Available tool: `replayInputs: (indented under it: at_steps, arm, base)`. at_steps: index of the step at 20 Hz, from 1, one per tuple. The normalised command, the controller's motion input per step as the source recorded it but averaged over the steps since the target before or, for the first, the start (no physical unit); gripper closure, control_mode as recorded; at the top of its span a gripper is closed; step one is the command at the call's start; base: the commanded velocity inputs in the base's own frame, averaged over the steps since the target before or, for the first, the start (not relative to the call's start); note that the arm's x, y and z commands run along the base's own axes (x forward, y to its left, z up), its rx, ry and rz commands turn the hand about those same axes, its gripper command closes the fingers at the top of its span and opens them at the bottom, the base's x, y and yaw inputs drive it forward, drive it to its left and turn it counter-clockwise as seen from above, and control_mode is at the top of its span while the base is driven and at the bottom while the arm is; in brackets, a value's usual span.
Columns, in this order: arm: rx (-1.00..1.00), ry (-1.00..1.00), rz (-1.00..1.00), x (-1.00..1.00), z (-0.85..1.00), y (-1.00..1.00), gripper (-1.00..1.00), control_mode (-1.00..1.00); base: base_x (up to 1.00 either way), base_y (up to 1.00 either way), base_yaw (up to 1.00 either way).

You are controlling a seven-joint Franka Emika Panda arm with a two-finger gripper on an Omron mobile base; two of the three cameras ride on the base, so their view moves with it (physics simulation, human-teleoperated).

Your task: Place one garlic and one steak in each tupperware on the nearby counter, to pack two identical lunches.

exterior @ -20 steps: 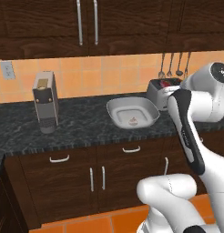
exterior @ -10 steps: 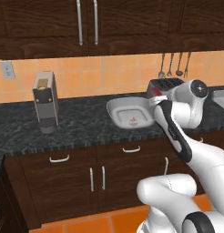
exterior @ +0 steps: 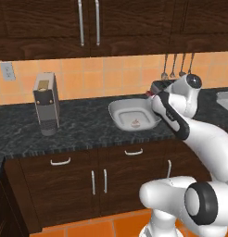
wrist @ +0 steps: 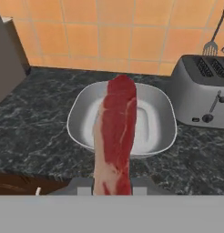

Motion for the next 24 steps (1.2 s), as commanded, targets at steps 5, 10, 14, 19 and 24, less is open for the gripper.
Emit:
replayInputs:
  at_steps: [5,10,14,19,24]
  arm:
    - [-0.06,0.08,0.00,0.18,-0.13,0.00,1.00,-1.00]
    - [-0.11,-0.01,0.00,0.10,-0.39,0.00,1.00,-1.00]
    - [-0.10,0.00,0.00,0.06,-0.39,0.00,1.00,-1.00]
    - [-0.03,0.00,0.00,0.18,-0.25,0.00,1.00,-1.00]
    - [0.00,0.00,0.00,0.25,-0.16,0.00,1.00,-1.00]
  base:
    - [0.00,0.00,0.00]
    - [0.00,0.00,0.00]
    - [0.00,0.00,0.00]
    - [0.00,0.00,0.00]
    - [0.00,0.00,0.00]
